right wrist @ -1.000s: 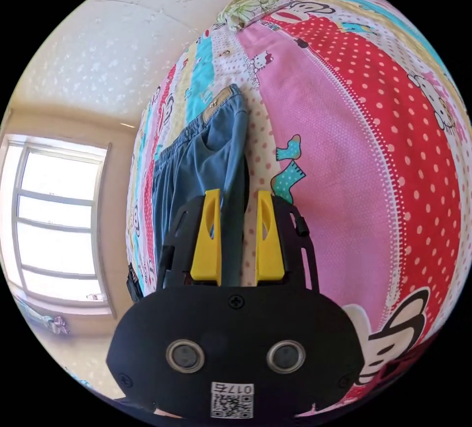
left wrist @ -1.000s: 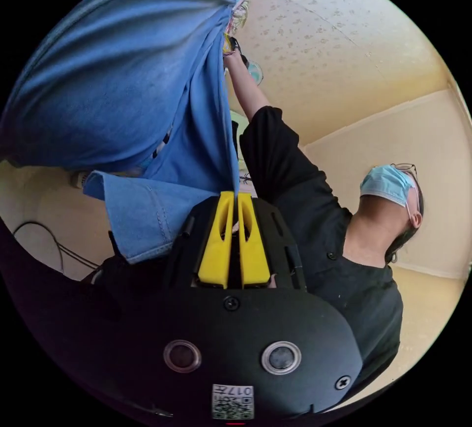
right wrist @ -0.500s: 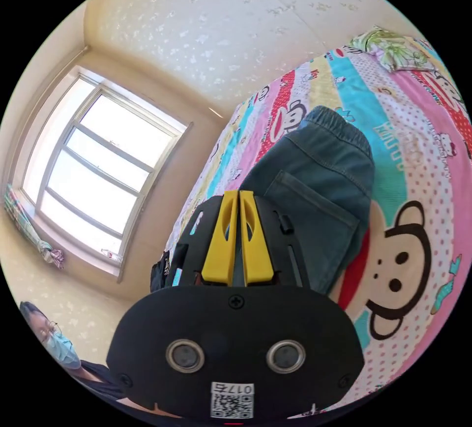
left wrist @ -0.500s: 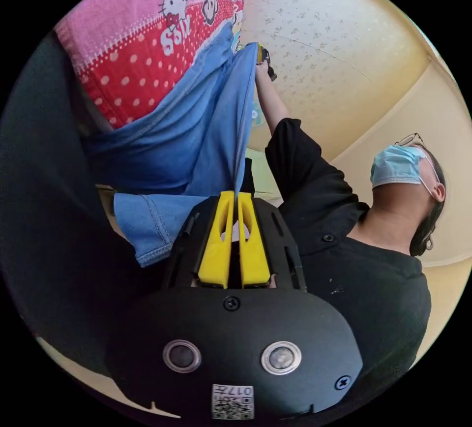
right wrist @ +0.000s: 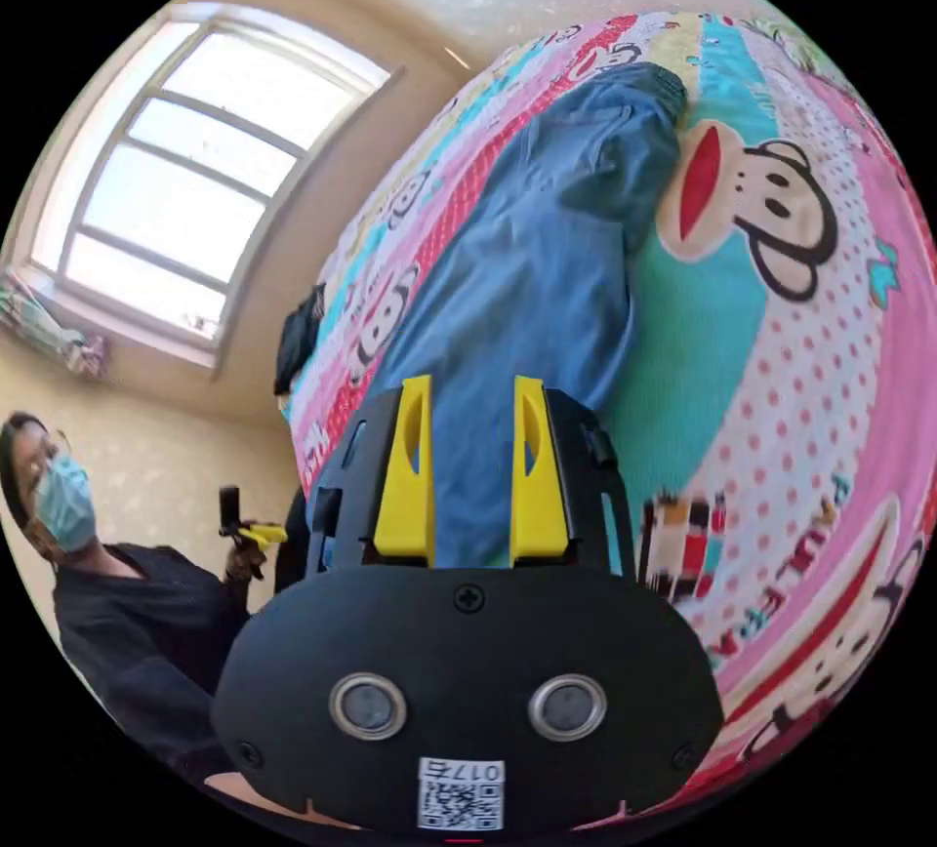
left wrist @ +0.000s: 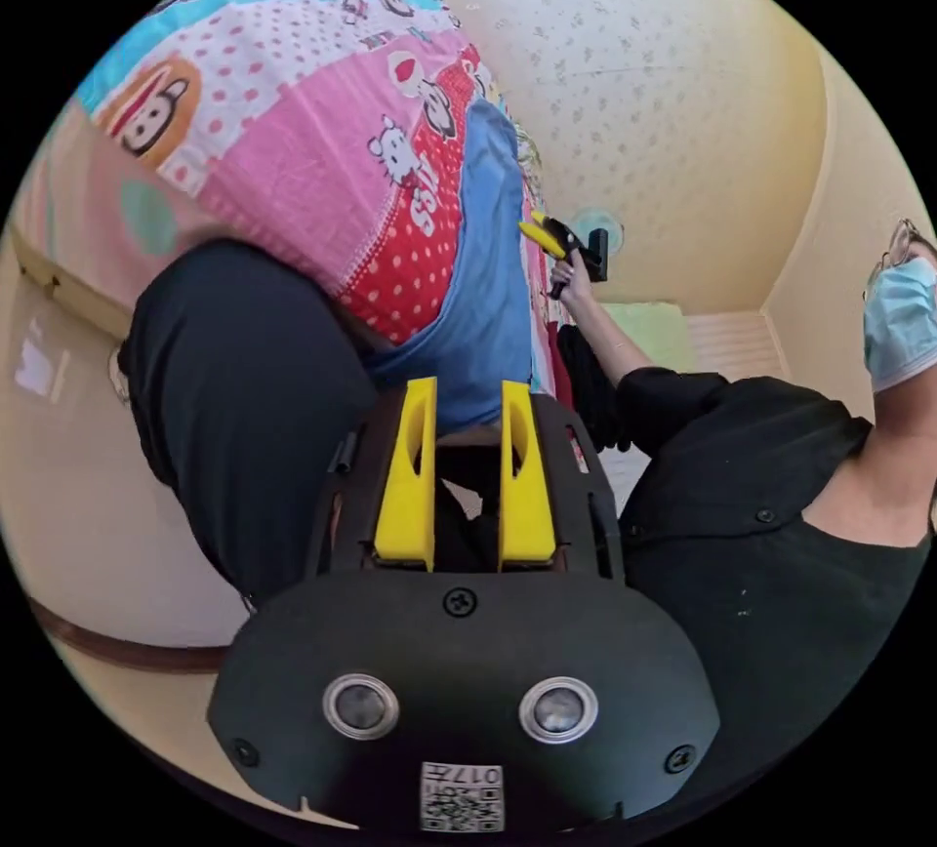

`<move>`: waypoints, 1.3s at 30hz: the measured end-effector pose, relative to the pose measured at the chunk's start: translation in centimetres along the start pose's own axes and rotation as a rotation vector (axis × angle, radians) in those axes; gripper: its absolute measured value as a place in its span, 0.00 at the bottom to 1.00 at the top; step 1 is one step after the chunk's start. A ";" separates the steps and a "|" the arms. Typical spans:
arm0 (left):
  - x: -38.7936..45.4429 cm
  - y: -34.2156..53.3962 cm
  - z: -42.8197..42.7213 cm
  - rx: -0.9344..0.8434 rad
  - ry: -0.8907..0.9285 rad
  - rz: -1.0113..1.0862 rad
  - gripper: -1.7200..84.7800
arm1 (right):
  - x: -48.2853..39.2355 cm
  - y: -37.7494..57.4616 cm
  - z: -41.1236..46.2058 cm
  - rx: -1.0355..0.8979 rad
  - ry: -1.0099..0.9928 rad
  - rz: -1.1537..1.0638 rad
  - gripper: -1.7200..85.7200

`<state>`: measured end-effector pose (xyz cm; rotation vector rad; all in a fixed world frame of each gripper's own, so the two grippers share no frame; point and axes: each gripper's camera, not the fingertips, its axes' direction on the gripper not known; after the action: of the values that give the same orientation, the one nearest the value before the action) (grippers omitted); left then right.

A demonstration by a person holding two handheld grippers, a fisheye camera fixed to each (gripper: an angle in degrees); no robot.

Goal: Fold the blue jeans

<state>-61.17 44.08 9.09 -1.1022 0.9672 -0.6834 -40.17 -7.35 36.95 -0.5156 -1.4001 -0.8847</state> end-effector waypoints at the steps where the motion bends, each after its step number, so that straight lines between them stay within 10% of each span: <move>1: 0.2 -1.7 1.3 -0.023 -0.002 0.044 0.16 | -0.4 2.3 0.1 0.000 0.019 0.012 0.20; 8: 2.0 -5.4 7.5 -0.100 -0.214 0.123 0.16 | -6.2 22.9 3.1 0.372 -0.115 0.116 0.23; 19: 5.6 -2.9 12.6 -0.018 -0.460 0.116 0.12 | -9.2 22.1 10.5 0.382 -0.212 0.290 0.14; 29: 10.6 -1.9 13.8 -0.347 -0.001 0.235 0.03 | -6.5 20.8 0.9 -0.014 -0.318 0.130 0.06; 34: 5.4 -1.7 15.0 -0.396 -0.142 0.029 0.05 | -3.6 23.2 3.2 -0.185 -0.212 0.265 0.06; 39: 5.4 -2.5 13.1 -0.195 0.010 0.050 0.10 | -1.8 25.5 3.0 0.054 -0.259 0.303 0.10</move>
<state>-47.05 44.12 11.72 -1.2414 1.0836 -0.5626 -21.95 10.50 40.35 -0.7988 -1.5238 -0.5475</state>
